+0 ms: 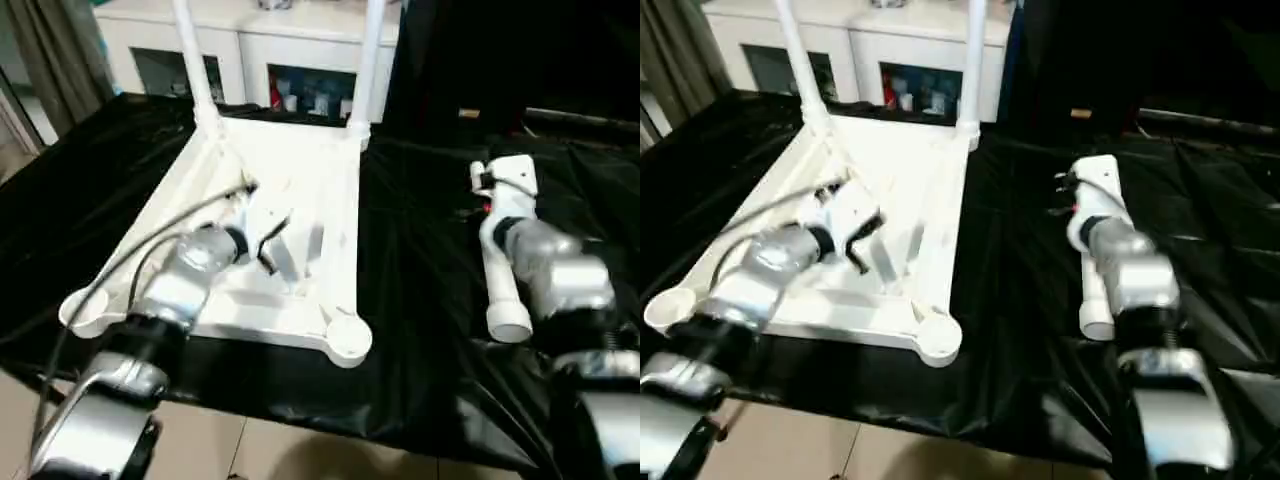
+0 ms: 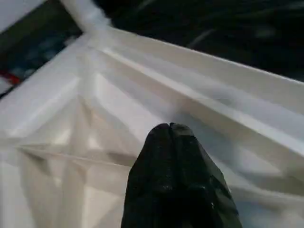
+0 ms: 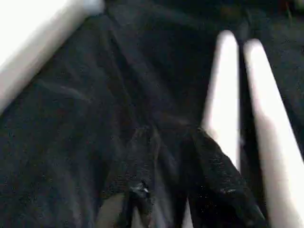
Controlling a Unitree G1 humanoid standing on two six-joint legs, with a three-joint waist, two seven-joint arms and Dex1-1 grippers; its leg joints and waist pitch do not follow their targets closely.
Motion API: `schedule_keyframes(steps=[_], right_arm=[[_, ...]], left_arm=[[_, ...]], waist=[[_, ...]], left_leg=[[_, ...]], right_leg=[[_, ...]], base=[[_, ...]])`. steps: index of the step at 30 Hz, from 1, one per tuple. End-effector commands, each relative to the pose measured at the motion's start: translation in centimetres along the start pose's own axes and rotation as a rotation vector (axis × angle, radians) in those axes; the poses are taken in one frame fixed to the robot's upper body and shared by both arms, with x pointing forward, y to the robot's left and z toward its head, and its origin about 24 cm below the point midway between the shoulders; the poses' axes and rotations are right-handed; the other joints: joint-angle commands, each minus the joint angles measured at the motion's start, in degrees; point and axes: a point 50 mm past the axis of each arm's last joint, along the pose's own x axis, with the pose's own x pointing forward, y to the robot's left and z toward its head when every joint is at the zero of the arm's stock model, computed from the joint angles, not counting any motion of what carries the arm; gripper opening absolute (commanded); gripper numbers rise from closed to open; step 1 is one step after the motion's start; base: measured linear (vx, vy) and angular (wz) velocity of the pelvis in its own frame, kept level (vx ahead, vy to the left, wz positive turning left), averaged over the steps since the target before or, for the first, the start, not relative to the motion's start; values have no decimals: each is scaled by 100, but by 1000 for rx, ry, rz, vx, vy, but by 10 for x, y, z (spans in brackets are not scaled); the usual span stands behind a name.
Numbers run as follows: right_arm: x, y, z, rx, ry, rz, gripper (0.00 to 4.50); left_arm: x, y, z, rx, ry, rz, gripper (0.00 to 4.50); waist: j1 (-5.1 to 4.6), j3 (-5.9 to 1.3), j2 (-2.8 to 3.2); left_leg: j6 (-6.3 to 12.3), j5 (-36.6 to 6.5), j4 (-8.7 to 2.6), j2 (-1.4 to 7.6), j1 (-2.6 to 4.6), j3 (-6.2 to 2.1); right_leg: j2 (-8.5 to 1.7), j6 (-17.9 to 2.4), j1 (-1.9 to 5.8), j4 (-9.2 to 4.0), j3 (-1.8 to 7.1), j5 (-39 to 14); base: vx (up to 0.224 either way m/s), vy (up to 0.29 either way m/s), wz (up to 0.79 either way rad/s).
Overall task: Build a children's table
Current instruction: Pick table leg
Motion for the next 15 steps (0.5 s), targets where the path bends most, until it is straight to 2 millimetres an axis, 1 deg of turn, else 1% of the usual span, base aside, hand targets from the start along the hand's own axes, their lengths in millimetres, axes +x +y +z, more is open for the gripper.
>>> schedule_keyframes(steps=[1,2,3,4,5,6,7,8,9,10,11,12,13,14,15], right_arm=[[-5,-10,6,27,46,-43,126],[-6,-12,6,36,61,-48,145],[-8,-13,6,38,74,-51,150],[-8,-13,6,38,74,-51,157],[-11,-14,5,48,102,-48,166],[-14,-16,4,54,120,-49,178],[-16,-17,3,59,135,-50,189],[-18,-18,2,65,152,-54,196],[-20,-19,2,69,161,-56,202],[-22,-21,1,78,173,-60,202],[-25,-23,0,93,187,-60,212],[-26,-23,0,97,190,-60,223],[-27,-24,-2,108,203,-59,223],[-28,-26,-3,110,213,-63,237],[-28,-27,-5,110,222,-64,242]], left_arm=[[-10,0,10,-15,-59,-74,0],[-14,-3,13,-25,-80,-112,0],[-17,-5,15,-39,-95,-147,21],[-17,-5,15,-39,-95,-147,33],[-25,-11,19,-79,-105,-222,42],[-30,-17,21,-99,-114,-277,42],[-34,-21,23,-111,-120,-315,55],[-37,-25,25,-117,-128,-352,70],[-39,-27,26,-125,-133,-375,80],[-42,-30,27,-133,-136,-402,80],[-45,-32,28,-143,-141,-428,84],[-46,-33,29,-145,-143,-434,92],[-47,-34,30,-148,-148,-449,92],[-48,-34,31,-151,-152,-455,115],[-47,-35,33,-153,-157,-461,123]], waist=[[21,-447,-49],[19,-437,-33],[18,-432,-33],[18,-432,-33],[10,-419,-25],[8,-417,-40],[3,-409,-41],[-18,-389,-39],[-11,-392,-31],[-20,-391,-40],[-15,-384,-37],[-18,-391,-35],[-16,-390,-35],[-18,-390,-37],[-25,-392,-32]], left_leg=[[222,-525,-354,60,29,38],[175,-562,-362,73,34,37],[129,-615,-358,66,46,51],[129,-615,-358,66,46,51],[74,-725,-367,67,45,46],[56,-682,-375,75,41,43],[55,-696,-381,78,38,38],[36,-799,-385,72,41,46],[19,-824,-379,66,57,50],[10,-822,-380,62,48,54],[-3,-830,-387,53,45,51],[-24,-836,-382,51,51,51],[-34,-829,-382,48,50,48],[-37,-827,-384,47,55,52],[-58,-815,-380,40,46,49]], right_leg=[[-263,-1299,420,-298,281,-669],[-268,-1289,406,-306,280,-761],[-254,-1258,386,-315,283,-822],[-254,-1258,386,-315,283,-822],[-254,-1215,391,-320,283,-929],[-259,-1210,395,-295,288,-902],[-258,-1204,394,-301,287,-937],[-243,-1143,373,-338,283,-1138],[-243,-1117,369,-344,285,-1203],[-238,-1082,363,-350,292,-1221],[-230,-1011,374,-359,290,-1295],[-230,-969,366,-365,289,-1344],[-225,-956,368,-366,288,-1338],[-222,-945,364,-377,290,-1339],[-219,-936,369,-372,286,-1338]], base=[[0,0,0],[0,0,0],[0,0,0],[0,0,0],[0,0,0],[0,0,0],[0,0,0],[0,0,0],[0,0,0],[0,0,0],[0,0,0],[0,0,0],[0,0,0],[0,0,0],[0,0,0]])
